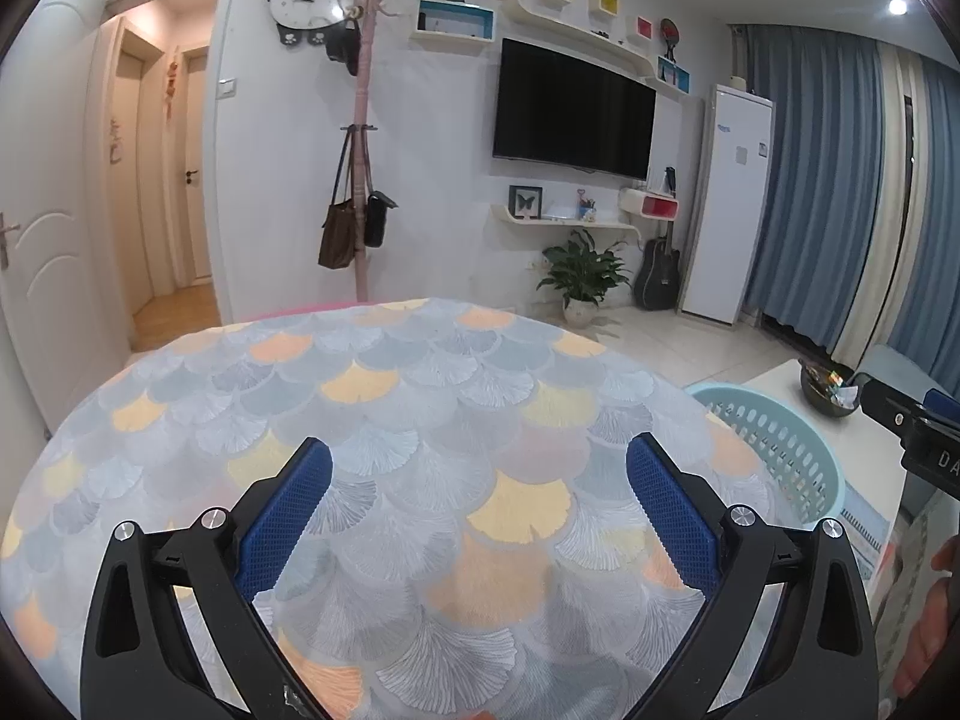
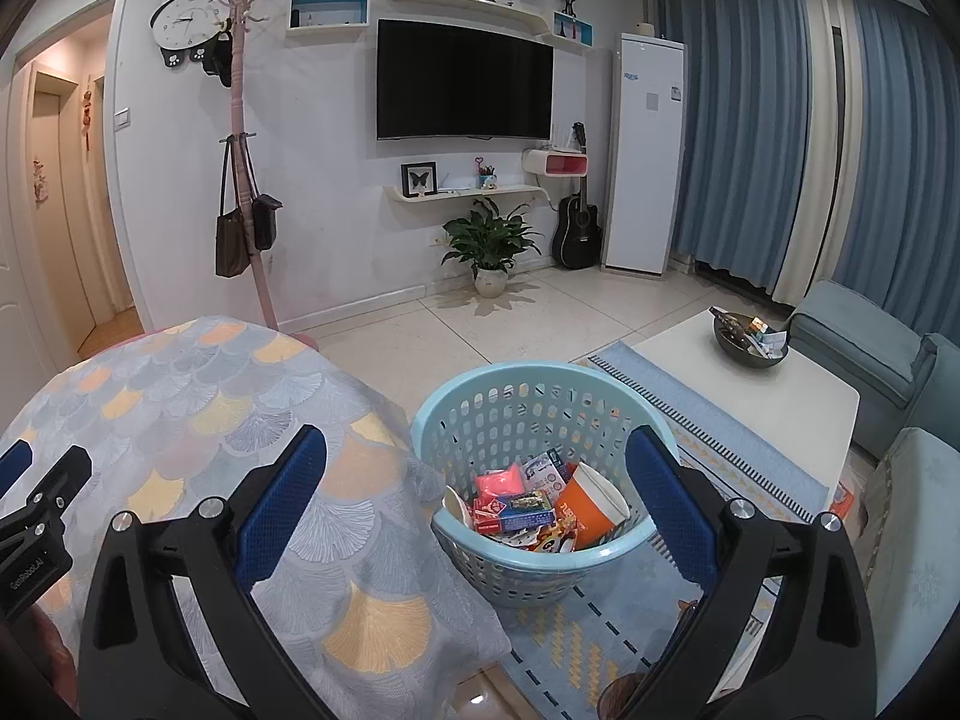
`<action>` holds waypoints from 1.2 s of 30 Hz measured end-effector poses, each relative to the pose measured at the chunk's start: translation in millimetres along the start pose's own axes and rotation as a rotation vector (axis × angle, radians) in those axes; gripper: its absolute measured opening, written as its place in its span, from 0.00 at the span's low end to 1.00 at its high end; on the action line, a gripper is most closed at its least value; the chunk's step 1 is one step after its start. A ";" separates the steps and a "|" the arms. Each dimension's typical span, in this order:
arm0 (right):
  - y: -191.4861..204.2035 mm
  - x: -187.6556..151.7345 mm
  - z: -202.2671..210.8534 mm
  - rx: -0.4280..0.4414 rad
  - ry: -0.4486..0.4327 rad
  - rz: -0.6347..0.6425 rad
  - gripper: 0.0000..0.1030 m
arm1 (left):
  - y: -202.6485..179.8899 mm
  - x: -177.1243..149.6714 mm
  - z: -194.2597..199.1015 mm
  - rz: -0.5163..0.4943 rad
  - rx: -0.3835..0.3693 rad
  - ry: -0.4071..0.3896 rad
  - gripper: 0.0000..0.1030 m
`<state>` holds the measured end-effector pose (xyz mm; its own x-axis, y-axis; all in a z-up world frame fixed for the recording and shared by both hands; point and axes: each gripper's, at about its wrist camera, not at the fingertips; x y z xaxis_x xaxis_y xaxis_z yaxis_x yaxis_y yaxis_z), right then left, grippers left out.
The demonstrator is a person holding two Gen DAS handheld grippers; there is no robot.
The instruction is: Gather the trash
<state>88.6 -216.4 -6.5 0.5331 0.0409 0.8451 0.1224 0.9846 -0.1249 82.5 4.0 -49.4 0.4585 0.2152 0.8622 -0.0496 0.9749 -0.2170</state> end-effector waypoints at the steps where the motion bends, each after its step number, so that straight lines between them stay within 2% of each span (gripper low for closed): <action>1: 0.1 0.0 0.0 -0.001 0.000 0.001 0.93 | 0.1 0.0 0.0 0.001 0.000 0.000 0.93; 36: -1.5 -0.4 2.7 0.001 0.000 -0.002 0.93 | -0.6 0.2 0.6 0.001 0.002 0.002 0.93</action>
<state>85.9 -217.5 -5.2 0.5331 0.0386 0.8451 0.1229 0.9848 -0.1225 82.1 3.5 -48.9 0.4605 0.2160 0.8610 -0.0518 0.9748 -0.2168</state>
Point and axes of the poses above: each gripper's, at about its wrist camera, not at the fingertips, and z roughly against the way its jaws point, y to its left, x to its top, and after that the axes turned 10 degrees about z, right-handed
